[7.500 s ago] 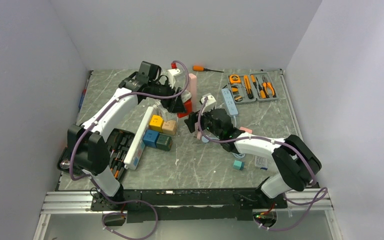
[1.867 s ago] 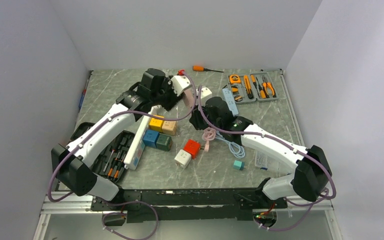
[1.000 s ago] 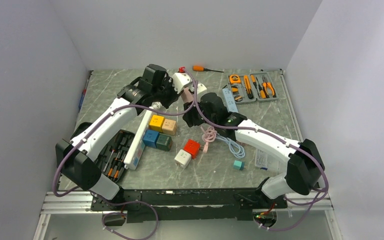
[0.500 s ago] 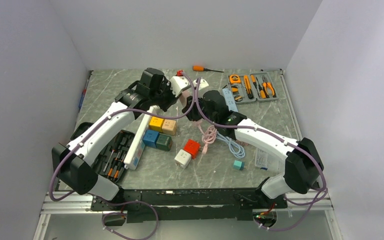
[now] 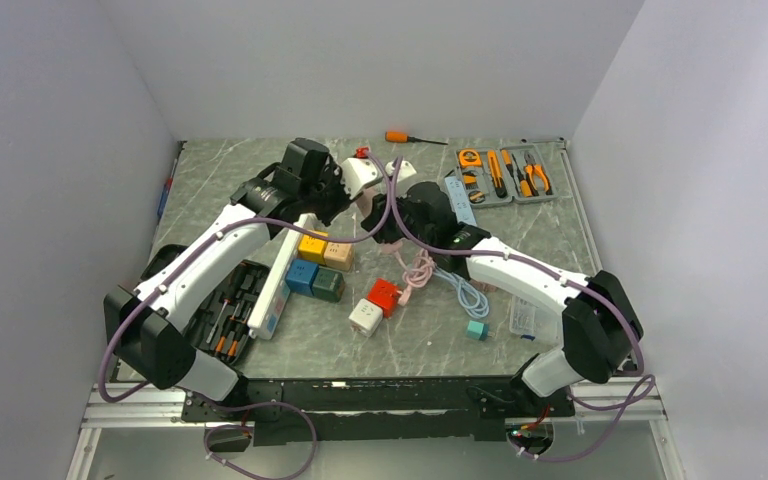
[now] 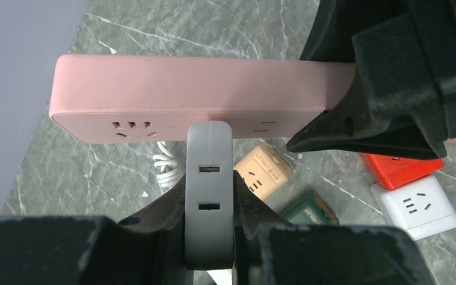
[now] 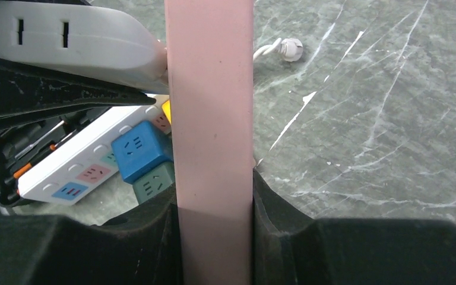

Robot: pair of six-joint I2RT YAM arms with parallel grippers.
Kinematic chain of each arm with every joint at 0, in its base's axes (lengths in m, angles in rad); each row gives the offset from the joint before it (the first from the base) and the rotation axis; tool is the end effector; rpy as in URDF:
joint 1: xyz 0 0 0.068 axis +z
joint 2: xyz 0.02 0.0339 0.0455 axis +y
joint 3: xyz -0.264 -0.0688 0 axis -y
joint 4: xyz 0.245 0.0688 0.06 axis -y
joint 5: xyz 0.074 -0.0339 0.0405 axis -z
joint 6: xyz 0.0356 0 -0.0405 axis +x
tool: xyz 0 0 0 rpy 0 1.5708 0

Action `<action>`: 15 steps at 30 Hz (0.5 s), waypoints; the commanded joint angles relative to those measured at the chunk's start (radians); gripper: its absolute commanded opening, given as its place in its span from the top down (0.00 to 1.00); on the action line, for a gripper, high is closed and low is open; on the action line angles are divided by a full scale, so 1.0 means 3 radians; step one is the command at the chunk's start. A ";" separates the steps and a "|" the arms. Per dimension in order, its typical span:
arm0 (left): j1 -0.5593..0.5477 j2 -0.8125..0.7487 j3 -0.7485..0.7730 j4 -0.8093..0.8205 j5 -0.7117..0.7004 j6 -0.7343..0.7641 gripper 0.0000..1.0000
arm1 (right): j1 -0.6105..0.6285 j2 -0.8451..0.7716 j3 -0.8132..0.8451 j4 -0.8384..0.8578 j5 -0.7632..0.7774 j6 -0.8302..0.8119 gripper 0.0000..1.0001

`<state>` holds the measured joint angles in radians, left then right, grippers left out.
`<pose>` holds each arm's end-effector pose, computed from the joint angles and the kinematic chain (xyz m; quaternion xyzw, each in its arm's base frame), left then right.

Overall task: Pull the plug off the socket
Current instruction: Remove the plug from the socket.

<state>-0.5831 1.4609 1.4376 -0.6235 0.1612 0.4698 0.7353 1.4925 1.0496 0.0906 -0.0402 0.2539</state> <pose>0.2677 -0.1834 0.3644 0.4794 0.7534 -0.0971 0.4395 0.2581 0.2354 0.2881 -0.2066 0.7935 0.2861 0.4957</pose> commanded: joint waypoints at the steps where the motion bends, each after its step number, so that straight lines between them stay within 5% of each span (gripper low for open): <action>1: -0.0157 -0.0410 0.0121 -0.0306 0.0611 -0.0046 1.00 | -0.0448 0.0173 -0.0042 -0.0106 0.0641 -0.0022 1.00; 15: -0.0072 -0.0529 0.0267 -0.0517 0.0758 -0.0072 1.00 | -0.0710 0.0212 0.0230 -0.0242 0.0486 0.0103 1.00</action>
<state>-0.6163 1.3167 1.4960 -0.7536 0.3351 0.4587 0.4870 1.5681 1.0801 -0.0212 0.0994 0.2520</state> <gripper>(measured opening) 0.241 0.345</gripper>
